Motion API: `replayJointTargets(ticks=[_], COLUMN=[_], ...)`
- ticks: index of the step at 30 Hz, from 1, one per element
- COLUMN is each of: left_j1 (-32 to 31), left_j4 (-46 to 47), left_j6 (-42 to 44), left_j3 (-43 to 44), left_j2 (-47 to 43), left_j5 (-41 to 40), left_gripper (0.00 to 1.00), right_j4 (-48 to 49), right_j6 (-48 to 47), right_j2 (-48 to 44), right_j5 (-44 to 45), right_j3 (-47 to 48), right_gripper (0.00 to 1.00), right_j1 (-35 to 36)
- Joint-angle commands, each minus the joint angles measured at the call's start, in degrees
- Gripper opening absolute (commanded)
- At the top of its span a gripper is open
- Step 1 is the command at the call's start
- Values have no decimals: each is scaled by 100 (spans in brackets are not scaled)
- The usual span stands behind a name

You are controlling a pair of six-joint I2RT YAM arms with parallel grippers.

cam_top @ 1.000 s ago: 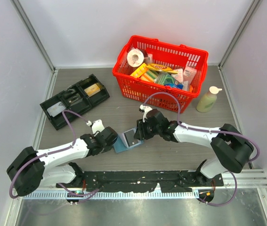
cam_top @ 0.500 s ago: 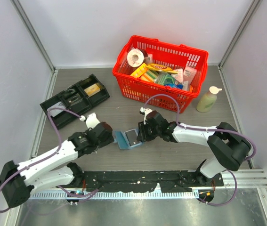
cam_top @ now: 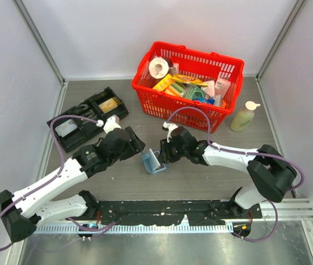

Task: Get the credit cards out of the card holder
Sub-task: Remove the credit card from the card holder.

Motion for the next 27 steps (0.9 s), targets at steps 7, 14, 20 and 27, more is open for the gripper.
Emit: replayJointTargets(ticks=[7,14,20,27], left_j1=[21,21,21,21], left_j4=[217,463,674,1095], left_j6=[132,-106,-308,-554], left_j3=[9,-369,-677,-1292], left_j2=[301,-77,-227,-148], left_j5=[305,278,252,76], left_gripper=[64,54,44,34], right_j4=[717,1395,1632,1624], right_j6=[-126,102,313,340], right_j2=[-15,503,1329,1743], right_j5=[-747,-1513,-1540,-1241], right_j3=[235,376,569,508], right_gripper=[39,39,38,37], right_j1=[61,465,668,685])
